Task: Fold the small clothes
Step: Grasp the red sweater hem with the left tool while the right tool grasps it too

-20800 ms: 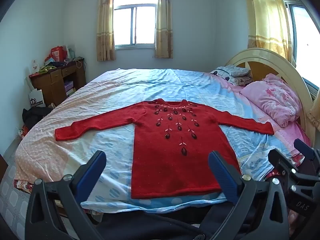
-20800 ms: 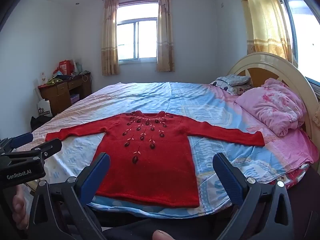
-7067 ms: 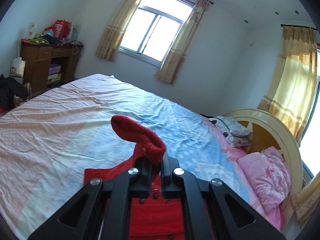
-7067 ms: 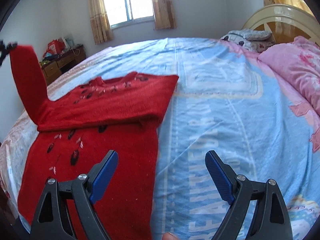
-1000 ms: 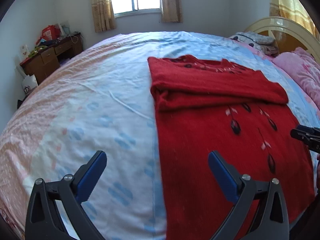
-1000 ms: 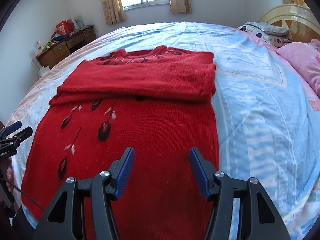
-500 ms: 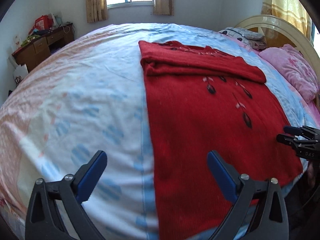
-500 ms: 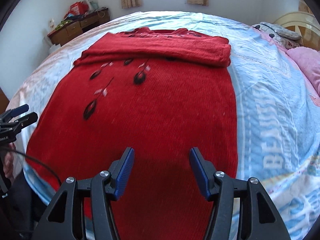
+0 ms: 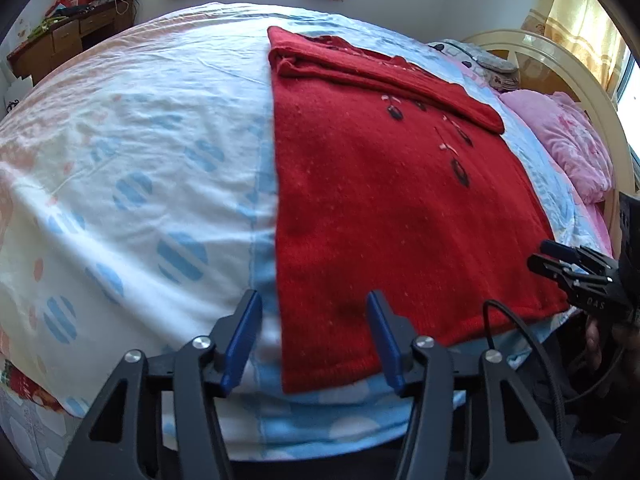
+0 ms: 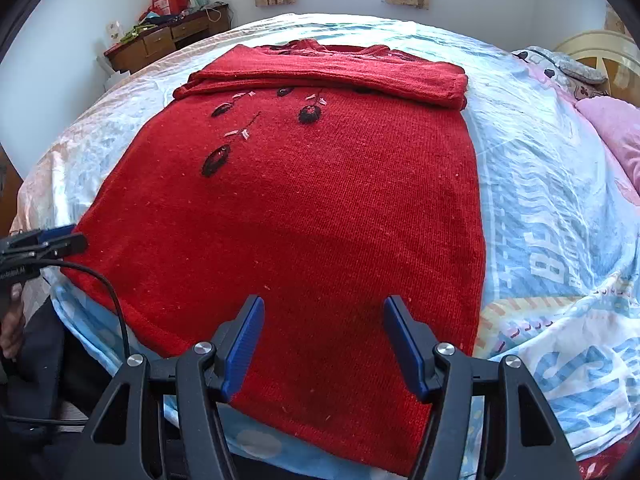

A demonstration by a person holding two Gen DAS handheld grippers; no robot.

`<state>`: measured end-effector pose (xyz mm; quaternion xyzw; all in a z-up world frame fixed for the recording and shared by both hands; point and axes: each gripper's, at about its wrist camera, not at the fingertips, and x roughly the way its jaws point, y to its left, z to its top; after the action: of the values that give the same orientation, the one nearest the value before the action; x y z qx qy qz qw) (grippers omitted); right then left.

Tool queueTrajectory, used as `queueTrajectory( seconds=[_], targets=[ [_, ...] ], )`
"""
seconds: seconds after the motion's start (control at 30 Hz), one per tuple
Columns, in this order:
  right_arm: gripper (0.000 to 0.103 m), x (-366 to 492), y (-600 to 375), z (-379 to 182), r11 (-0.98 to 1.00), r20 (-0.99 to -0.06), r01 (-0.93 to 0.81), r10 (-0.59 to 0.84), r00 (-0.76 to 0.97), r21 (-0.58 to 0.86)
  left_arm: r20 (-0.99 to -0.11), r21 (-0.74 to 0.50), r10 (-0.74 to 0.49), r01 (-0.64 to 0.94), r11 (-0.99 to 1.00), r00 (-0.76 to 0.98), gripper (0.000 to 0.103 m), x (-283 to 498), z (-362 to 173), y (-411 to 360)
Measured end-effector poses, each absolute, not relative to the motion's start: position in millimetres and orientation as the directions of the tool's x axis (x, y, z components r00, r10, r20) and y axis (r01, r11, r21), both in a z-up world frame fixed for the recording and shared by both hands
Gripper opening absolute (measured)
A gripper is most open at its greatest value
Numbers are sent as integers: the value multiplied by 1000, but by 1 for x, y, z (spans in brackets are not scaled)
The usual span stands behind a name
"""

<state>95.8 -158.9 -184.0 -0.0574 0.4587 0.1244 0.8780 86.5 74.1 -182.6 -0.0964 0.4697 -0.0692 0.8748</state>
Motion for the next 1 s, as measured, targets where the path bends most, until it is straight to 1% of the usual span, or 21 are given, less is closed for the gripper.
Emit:
queueTrajectory(
  seconds=[0.07,0.1,0.17,0.23,0.27,0.33,0.5,0.6,0.7,0.87,0.97,1.0],
  targets=[
    [63,95,-159,-185,963,-820,-270,168,547,17,-812,-242,-225,41,969,539,51,85,-184,73],
    [63,95,-159,-185,963,-822,-269,170,544,21,-813,-245,-228,40,969,536,46,84,-184,73],
    [63,94,-161,-185,964,-823,-266,170,542,24,-815,-236,-226,51,971,533,44,81,-186,70],
    [63,90,-164,-184,966,-822,-259,166,544,24,-817,-226,-221,57,973,532,29,81,-186,69],
    [63,88,-167,-182,967,-821,-254,165,547,25,-819,-227,-225,63,972,528,17,81,-186,68],
    [63,82,-178,-178,971,-815,-234,166,555,38,-814,-230,-234,75,970,531,12,79,-185,68],
    [63,65,-214,-169,988,-805,-142,135,577,63,-780,-213,-239,115,970,579,11,76,-174,62],
    [63,57,-230,-170,992,-809,-99,118,576,74,-781,-208,-237,117,971,577,11,78,-177,61],
    [63,56,-236,-176,991,-819,-88,133,558,100,-799,-207,-229,103,973,557,11,80,-184,61],
    [63,58,-239,-186,977,-836,-88,213,505,196,-800,-199,-221,102,975,557,11,78,-184,59],
    [62,55,-238,-189,977,-842,-89,214,495,196,-807,-195,-212,90,977,552,12,78,-187,60],
    [60,55,-238,-191,977,-844,-90,214,491,195,-808,-193,-207,85,978,551,14,78,-188,60]
  ],
)
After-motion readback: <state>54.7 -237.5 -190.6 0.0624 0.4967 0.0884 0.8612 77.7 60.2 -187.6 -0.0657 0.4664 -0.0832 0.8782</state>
